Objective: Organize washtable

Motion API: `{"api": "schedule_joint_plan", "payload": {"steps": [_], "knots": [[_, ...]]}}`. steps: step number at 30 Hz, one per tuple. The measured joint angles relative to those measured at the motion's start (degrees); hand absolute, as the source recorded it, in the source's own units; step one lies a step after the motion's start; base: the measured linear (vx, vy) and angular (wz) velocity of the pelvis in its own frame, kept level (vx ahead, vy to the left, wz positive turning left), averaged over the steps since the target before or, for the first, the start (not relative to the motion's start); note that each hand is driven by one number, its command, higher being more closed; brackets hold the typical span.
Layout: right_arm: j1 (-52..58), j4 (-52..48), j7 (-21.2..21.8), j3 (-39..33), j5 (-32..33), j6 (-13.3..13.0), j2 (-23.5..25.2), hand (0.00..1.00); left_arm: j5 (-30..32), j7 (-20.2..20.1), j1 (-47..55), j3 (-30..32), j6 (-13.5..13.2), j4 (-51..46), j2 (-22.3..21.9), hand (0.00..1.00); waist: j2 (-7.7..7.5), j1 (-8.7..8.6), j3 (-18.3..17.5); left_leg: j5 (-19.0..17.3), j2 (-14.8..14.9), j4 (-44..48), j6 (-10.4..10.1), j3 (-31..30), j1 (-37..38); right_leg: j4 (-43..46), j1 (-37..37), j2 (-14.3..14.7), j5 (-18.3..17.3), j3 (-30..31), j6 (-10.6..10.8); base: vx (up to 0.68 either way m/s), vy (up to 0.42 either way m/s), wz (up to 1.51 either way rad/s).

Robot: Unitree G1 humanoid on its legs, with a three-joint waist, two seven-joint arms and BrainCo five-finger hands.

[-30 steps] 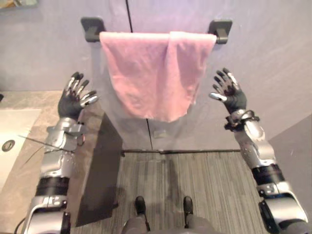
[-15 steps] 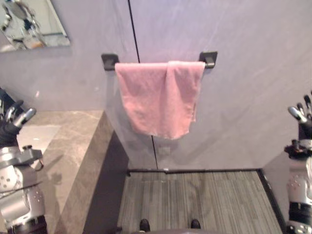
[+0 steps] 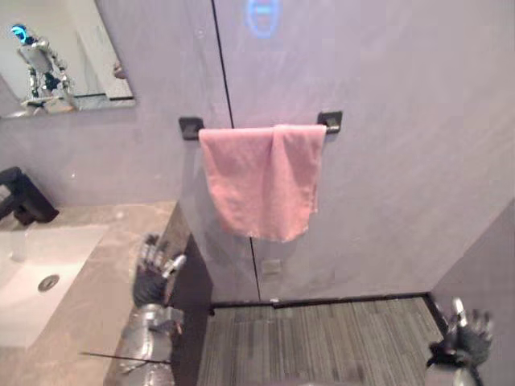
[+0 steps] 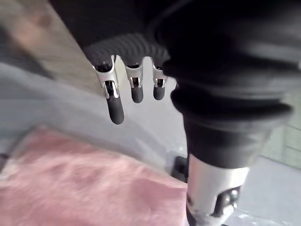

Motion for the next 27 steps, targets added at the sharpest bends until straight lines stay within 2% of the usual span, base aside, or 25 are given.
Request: {"api": "schedule_joint_plan", "payload": {"steps": [1, 3, 8, 10, 11, 12, 13, 14, 15, 17, 18, 19, 20, 21, 22, 23, 24, 27], "knots": [[-0.03, 2.03, -0.1, 0.5, -0.33, 0.13, 0.03, 0.0, -0.42, -0.3, 0.0, -0.52, 0.24, 1.86, -0.64, 0.0, -0.83, 0.1, 0.06, 0.0, -0.03, -0.01, -0.01, 0.15, 0.27, 0.81, -0.41, -0.06, -0.37, 0.02, -0.14, -0.03, 0.0, 0.05], [-0.03, 10.73, -0.23, 2.06, -2.89, 0.43, 0.12, 0.0, -0.44, -1.01, 0.0, -1.56, 0.78, 10.88, -2.75, 0.0, -1.25, 0.12, 0.17, -0.2, 0.11, -0.03, -0.42, 0.76, 1.01, 0.79, -0.24, -0.32, -0.55, 0.16, -0.39, -0.01, -0.007, -0.1], [0.71, 26.53, -0.63, 4.88, -10.11, 3.57, -0.06, 0.0, 0.37, -0.13, -0.07, -0.85, 1.55, 30.96, -3.52, 0.0, -0.72, -0.08, 0.48, -0.2, 0.13, -0.04, -0.42, 0.73, 1.09, 0.42, 0.28, 0.18, -0.56, 0.09, -0.41, 0.0, -0.005, -0.02], [1.75, 31.03, -0.86, 5.6, -14.82, 4.76, -0.28, 0.0, 2.63, 2.39, -0.12, 2.82, 1.67, 39.9, -3.8, 0.0, -1.18, -0.07, 0.63, -0.23, -0.26, -0.07, -0.42, 0.75, 0.87, 0.11, -0.05, 0.06, -0.62, 0.12, -0.51, 0.0, 0.0, 0.0], [2.86, 33.36, -1.03, 6.76, -18.03, 4.92, -0.2, 0.0, 4.3, 3.76, -0.4, 6.09, 1.67, 45.19, -3.66, 0.0, -2.19, -0.12, 0.55, 0.0, -0.87, 0.71, 0.06, 1.01, 1.12, -0.84, -0.13, -1.13, -0.63, 0.39, -0.58, 0.05, 0.048, -0.07], [3.03, 34.61, -1.09, 7.3, -19.56, 5.0, -0.36, 0.0, 5.16, 4.32, -0.92, 8.21, 1.66, 47.32, -3.55, 0.0, -2.41, 0.32, 0.82, -0.34, -0.71, 1.56, 0.16, 1.39, 1.01, -1.0, 0.01, -1.06, -0.61, 0.41, -0.58, 0.05, 0.015, -0.16], [2.56, 36.64, -1.11, 7.32, -21.46, 5.51, -1.06, 0.0, 7.26, 5.75, -1.65, 13.3, 1.69, 52.22, -3.4, 0.0, -1.63, 0.46, 1.44, -0.59, -0.08, 1.09, 0.18, 1.7, 0.8, -1.55, 0.89, -0.36, -0.59, 0.37, -0.66, 0.04, 0.0, -0.16], [1.82, 37.58, -1.12, 7.56, -24.4, 6.2, -1.54, 0.0, 9.58, 6.99, -1.68, 17.31, 2.07, 55.93, -2.9, 0.0, -2.12, -0.03, 1.65, -0.58, -0.12, -0.08, 0.17, 1.94, 1.6, -1.44, 1.37, -0.34, -0.88, 0.21, -1.45, 0.01, -0.007, -0.09], [1.43, 39.08, -0.67, 7.43, -28.3, 6.83, -1.89, 0.0, 13.42, 7.86, -1.8, 19.83, 2.92, 57.61, -2.47, 0.0, -2.41, 0.04, 1.83, -0.58, -0.2, -0.08, 0.16, 1.93, 1.84, -0.87, 1.34, -0.38, -1.14, 0.16, -1.84, 0.0, 0.0, 0.0], [0.43, 41.72, -0.04, 7.14, -34.36, 8.3, -2.19, 0.0, 19.48, 8.26, -1.88, 23.28, 4.71, 58.1, -1.7, 0.0, -4.07, 0.25, 2.66, -0.6, -0.76, -0.09, 0.15, 1.45, 2.03, -0.13, 0.84, -0.66, -1.37, 0.12, -1.74, -0.02, 0.033, 0.16], [0.32, 42.49, 0.86, 6.48, -37.71, 9.21, -2.52, 0.0, 23.45, 7.92, -1.77, 24.48, 5.94, 58.12, -1.62, 0.0, -4.24, 0.28, 2.7, -0.8, -1.24, -0.11, -0.11, 1.26, 1.63, -0.2, 0.69, -0.84, -1.41, 0.09, -1.77, -0.02, 0.037, 0.22], [0.22, 43.59, 1.72, 6.36, -39.41, 9.71, -2.48, 0.0, 25.02, 7.66, -1.77, 25.21, 6.6, 58.32, -1.3, 0.0, -5.71, 0.25, 2.09, -0.95, -2.16, 0.57, 0.12, 1.01, 1.87, -0.79, 0.45, -2.31, -1.48, 0.58, -1.89, 0.05, 0.048, 0.02], [0.16, 44.0, 2.04, 6.34, -40.27, 9.81, -2.9, 0.0, 26.31, 7.14, -1.87, 26.08, 7.01, 59.02, -1.26, 0.0, -4.96, 0.81, 2.51, -1.83, -2.2, 2.35, 0.08, 0.94, 1.25, -0.85, 0.23, -2.12, -1.39, 0.39, -1.77, 0.09, 0.038, -0.21], [-0.06, 44.43, 2.6, 6.45, -40.64, 9.89, -4.02, 0.0, 26.88, 6.31, -1.47, 26.19, 7.15, 60.38, -1.43, 0.0, -3.05, 0.67, 2.69, -2.19, -1.72, 0.33, 0.73, 0.68, 1.83, -1.49, 0.55, -1.29, -1.49, 0.43, -2.02, 0.1, 0.034, -0.21], [-0.25, 44.5, 3.16, 6.18, -40.58, 9.93, -4.72, 0.0, 26.91, 6.25, -1.37, 26.06, 7.36, 61.15, -1.38, 0.0, -2.34, 0.3, 2.47, -2.15, -1.37, -0.07, 0.68, 0.47, 1.76, -0.98, 0.89, -0.85, -1.13, 0.02, -2.38, 0.1, 0.018, 0.02], [-0.48, 45.67, 3.64, 6.46, -40.77, 9.93, -4.93, 0.0, 26.63, 5.79, -1.33, 25.8, 7.37, 61.89, -0.96, 0.0, -2.42, -0.01, 2.55, -2.05, -1.09, -0.08, 0.52, -0.36, 1.77, 1.53, 1.3, -0.2, -1.75, -0.29, -2.99, 0.1, -0.013, 0.27], [-0.41, 47.18, 3.99, 6.37, -40.82, 10.1, -4.7, 0.0, 26.51, 5.18, -1.36, 25.5, 7.21, 61.92, -0.17, 0.0, -3.55, 0.25, 2.55, -1.89, -1.52, -0.09, 0.32, -1.01, 1.92, 1.42, 2.42, 0.09, -2.77, -0.67, -1.79, 0.09, -0.034, 0.27], [-0.42, 48.12, 4.5, 6.58, -40.83, 10.14, -4.85, 0.0, 26.2, 5.33, -1.32, 22.17, 7.05, 62.43, 0.68, 0.0, -3.86, 0.29, 2.83, -1.81, -1.94, -0.09, 0.24, -3.89, 2.75, 1.92, 3.86, 0.06, -3.85, -2.93, -0.79, 0.03, -0.032, 0.39]]}}
